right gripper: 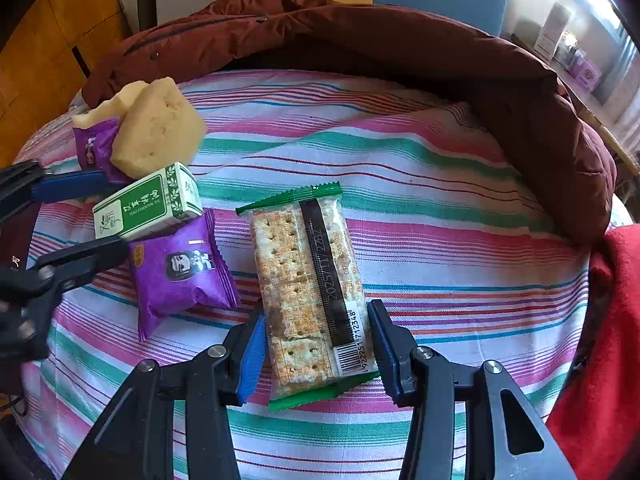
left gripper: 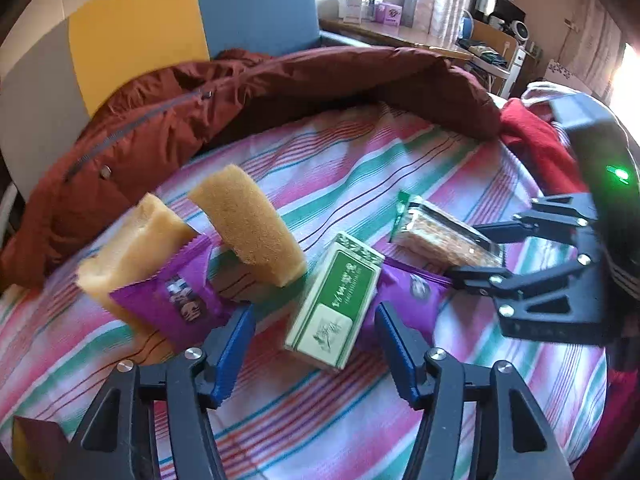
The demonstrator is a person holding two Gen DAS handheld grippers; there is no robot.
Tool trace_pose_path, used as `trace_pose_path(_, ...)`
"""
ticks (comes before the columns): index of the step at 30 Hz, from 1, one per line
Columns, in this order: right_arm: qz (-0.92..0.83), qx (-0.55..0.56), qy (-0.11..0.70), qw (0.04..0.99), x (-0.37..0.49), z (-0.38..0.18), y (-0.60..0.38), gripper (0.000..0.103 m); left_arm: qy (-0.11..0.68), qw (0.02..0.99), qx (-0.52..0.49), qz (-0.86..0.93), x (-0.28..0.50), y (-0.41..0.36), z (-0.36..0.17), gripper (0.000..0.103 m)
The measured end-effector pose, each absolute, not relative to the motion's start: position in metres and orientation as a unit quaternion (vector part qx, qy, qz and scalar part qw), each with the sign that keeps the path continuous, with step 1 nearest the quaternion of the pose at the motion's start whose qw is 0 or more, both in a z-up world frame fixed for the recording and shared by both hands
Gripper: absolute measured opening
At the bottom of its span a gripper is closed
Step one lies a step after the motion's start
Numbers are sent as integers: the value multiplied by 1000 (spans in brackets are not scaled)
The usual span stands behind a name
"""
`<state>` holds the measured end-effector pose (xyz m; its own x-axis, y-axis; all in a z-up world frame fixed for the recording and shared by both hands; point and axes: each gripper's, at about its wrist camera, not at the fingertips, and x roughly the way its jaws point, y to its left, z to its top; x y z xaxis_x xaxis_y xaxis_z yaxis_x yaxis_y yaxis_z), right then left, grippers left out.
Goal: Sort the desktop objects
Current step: 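Grasp the green tea box with the left gripper while the right gripper grasps the second cracker pack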
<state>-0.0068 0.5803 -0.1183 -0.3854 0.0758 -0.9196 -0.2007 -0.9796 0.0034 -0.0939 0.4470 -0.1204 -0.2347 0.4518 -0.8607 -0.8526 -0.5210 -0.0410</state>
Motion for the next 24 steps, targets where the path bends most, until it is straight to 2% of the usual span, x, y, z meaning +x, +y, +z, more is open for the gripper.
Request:
trace_pose_path(4, 832, -546, 60, 84, -4, -118, 581, 49, 222, 432, -454, 747, -100, 453, -129, 48)
trace_pose_path(8, 834, -542, 65, 85, -1, -117, 582, 51, 242, 425, -448, 748, -93, 456, -137, 46)
trace_pose_path(10, 835, -539, 63, 87, 0, -116, 582, 51, 232, 427, -454, 747, -93, 455, -137, 38)
trace_pose_path(13, 837, -538, 63, 85, 3, -115, 582, 49, 237, 424, -452, 748, -90, 453, -134, 33)
trace_pose_path(24, 838, -535, 60, 86, 14, -110, 584, 47, 183, 433, -417, 778, -57, 408, -75, 32)
